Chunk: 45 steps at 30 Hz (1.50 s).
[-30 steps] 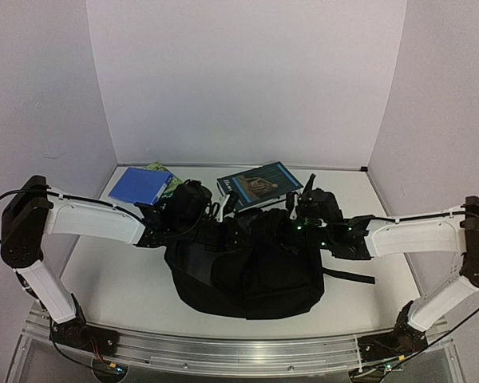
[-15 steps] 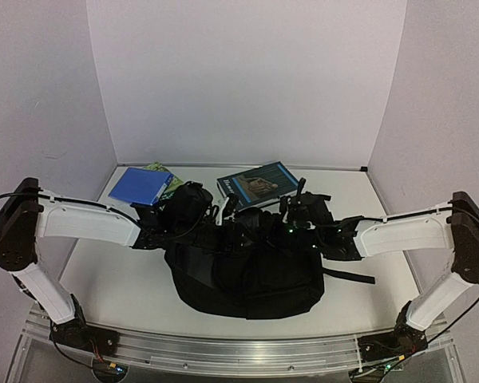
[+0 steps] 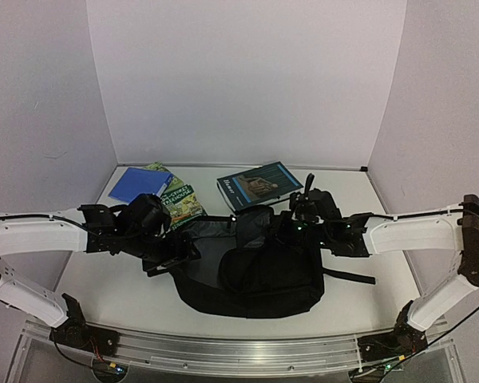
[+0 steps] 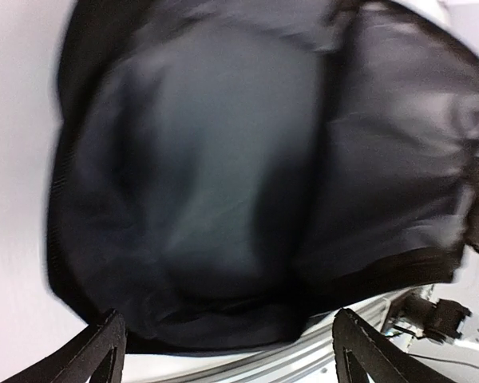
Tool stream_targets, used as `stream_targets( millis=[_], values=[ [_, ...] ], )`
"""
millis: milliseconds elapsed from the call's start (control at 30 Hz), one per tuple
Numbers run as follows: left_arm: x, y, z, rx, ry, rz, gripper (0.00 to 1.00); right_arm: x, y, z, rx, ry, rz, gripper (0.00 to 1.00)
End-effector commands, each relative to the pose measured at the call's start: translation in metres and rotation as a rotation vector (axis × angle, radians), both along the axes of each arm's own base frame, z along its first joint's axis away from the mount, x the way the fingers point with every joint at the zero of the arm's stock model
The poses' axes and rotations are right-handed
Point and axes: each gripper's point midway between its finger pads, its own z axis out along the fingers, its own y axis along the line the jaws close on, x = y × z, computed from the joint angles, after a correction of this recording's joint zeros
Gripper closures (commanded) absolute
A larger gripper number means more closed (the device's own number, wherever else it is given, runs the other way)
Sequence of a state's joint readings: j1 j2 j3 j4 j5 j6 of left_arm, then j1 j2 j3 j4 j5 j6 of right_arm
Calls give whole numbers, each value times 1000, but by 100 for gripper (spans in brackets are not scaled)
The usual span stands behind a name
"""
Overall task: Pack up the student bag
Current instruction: Unzip the student bag at the center of the board.
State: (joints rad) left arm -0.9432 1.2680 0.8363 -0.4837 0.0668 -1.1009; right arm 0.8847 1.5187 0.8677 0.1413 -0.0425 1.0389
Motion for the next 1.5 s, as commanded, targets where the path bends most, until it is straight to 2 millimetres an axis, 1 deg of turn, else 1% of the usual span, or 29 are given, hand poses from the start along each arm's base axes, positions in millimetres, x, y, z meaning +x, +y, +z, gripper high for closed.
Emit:
stream_targets(
  millis=[0,67,233,300,367,400,467,500,567,600,667,733,767,867,933,1033,1133,1267,1367,1433,1467],
  values=[
    [-23,30,-23,54,140,107,10,8,-11,18,-3,-62,-33,100],
    [-26,29,-29,34,152,108,9,8,-12,16,-9,-60,-32,100],
    [-26,13,-42,-7,178,76,8,7,-12,15,-15,-61,-29,100],
    [-26,10,-49,-2,195,67,10,7,-13,18,-15,-66,-27,100],
    [-29,10,-58,18,224,62,14,7,-14,23,-14,-74,-28,100],
    [-30,10,-62,30,235,61,17,8,-17,25,-20,-84,-42,100],
    [-31,11,-66,39,240,57,35,9,-20,29,-24,-94,-51,100],
    [-31,11,-66,40,238,55,47,9,-21,31,-26,-99,-52,100],
    [-29,13,-65,46,223,59,66,9,-23,36,-34,-108,-53,100],
    [-28,17,-65,59,211,68,74,9,-25,38,-44,-114,-53,100],
    [-23,27,-66,85,189,89,88,9,-30,47,-60,-134,-52,100],
    [-16,37,-66,91,178,105,95,9,-36,59,-74,-162,-40,100],
    [-11,41,-64,84,171,111,98,8,-40,61,-94,-166,-25,100],
    [0,50,-59,64,145,121,100,7,-53,68,-152,-182,10,100],
    [1,58,-62,78,147,125,100,6,-66,60,-217,-166,20,100],
    [-1,73,-72,105,173,150,100,6,-86,40,-290,-128,18,100],
    [-4,83,-82,122,185,169,100,1,-98,11,-323,-64,24,100],
    [-9,95,-95,159,206,198,100,-2,-114,-34,-390,37,-22,100],
    [-7,95,-98,173,209,193,100,0,-124,-61,-453,82,-64,100],
    [-4,89,-96,165,197,165,100,2,-124,-75,-473,106,-69,100],
    [-1,84,-92,156,182,138,99,2,-121,-80,-476,117,-60,100]
  ],
)
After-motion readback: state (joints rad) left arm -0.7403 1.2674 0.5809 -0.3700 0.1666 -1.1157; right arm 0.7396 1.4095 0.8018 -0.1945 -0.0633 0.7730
